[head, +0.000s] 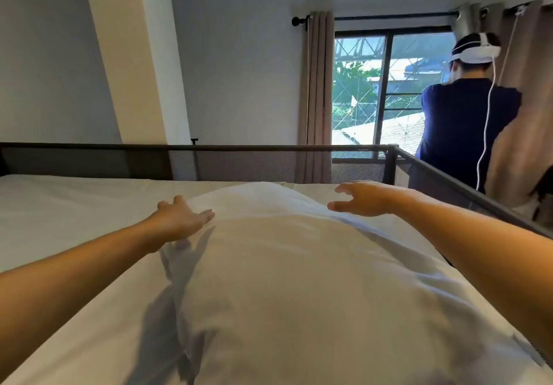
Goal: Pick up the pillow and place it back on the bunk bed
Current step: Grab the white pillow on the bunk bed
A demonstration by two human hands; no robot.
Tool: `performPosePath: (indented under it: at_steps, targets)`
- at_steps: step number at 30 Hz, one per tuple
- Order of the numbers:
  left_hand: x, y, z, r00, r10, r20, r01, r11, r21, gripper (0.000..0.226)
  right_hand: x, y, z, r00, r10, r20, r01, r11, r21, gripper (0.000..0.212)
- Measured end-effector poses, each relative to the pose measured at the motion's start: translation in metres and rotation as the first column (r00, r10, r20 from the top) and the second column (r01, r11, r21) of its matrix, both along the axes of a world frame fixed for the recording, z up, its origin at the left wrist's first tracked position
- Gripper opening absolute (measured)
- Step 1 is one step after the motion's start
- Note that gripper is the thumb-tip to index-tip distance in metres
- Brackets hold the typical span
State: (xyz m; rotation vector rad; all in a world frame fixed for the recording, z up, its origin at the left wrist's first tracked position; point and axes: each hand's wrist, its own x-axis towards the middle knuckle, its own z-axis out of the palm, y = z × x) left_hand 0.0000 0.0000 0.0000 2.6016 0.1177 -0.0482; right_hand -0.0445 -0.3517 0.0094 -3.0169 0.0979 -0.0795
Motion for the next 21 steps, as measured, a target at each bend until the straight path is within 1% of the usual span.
performPosePath:
  at_steps: [2,3,7,10,12,15,17,19,21]
  targets:
    - [0.001,0.004,-0.006,0.995,0.086,-0.057,-0.090,0.993,-0.076,0.096,0.002,-0.001,0.000,1.000,-0.007,-0.014,0.008,1.000,0.026,0.081]
    - [0.001,0.007,-0.010,0.991,0.100,-0.094,-0.111,0.987,-0.120,0.099,0.004,-0.003,-0.001,1.000,-0.015,-0.022,0.016,0.999,0.043,0.080]
    - [-0.008,0.015,-0.026,0.968,0.074,-0.241,-0.143,0.949,-0.282,0.107,0.014,-0.004,-0.006,0.998,-0.044,-0.051,0.051,0.988,0.148,0.079]
    - [-0.015,0.018,-0.033,0.943,0.027,-0.332,-0.136,0.940,-0.312,0.123,0.021,-0.004,-0.014,0.997,-0.032,-0.066,0.048,0.965,0.258,0.075]
    - [-0.017,0.020,-0.035,0.926,-0.012,-0.378,-0.118,0.940,-0.319,0.126,0.026,-0.004,-0.019,0.995,-0.034,-0.096,0.065,0.939,0.339,0.077]
    - [-0.022,0.024,-0.037,0.900,-0.045,-0.433,-0.120,0.930,-0.348,0.129,0.029,-0.006,-0.026,0.985,-0.050,-0.166,0.127,0.856,0.501,0.085]
    - [-0.025,0.025,-0.040,0.878,-0.069,-0.474,-0.123,0.924,-0.363,0.121,0.030,-0.009,-0.034,0.981,-0.050,-0.187,0.146,0.825,0.546,0.086]
    - [-0.030,0.024,-0.043,0.853,-0.126,-0.507,-0.097,0.916,-0.390,0.098,0.027,-0.013,-0.038,0.974,-0.051,-0.219,0.167,0.817,0.552,0.094]
    - [-0.036,0.022,-0.045,0.841,-0.189,-0.508,-0.073,0.889,-0.453,0.078,0.024,-0.015,-0.039,0.967,-0.061,-0.249,0.193,0.811,0.552,0.106]
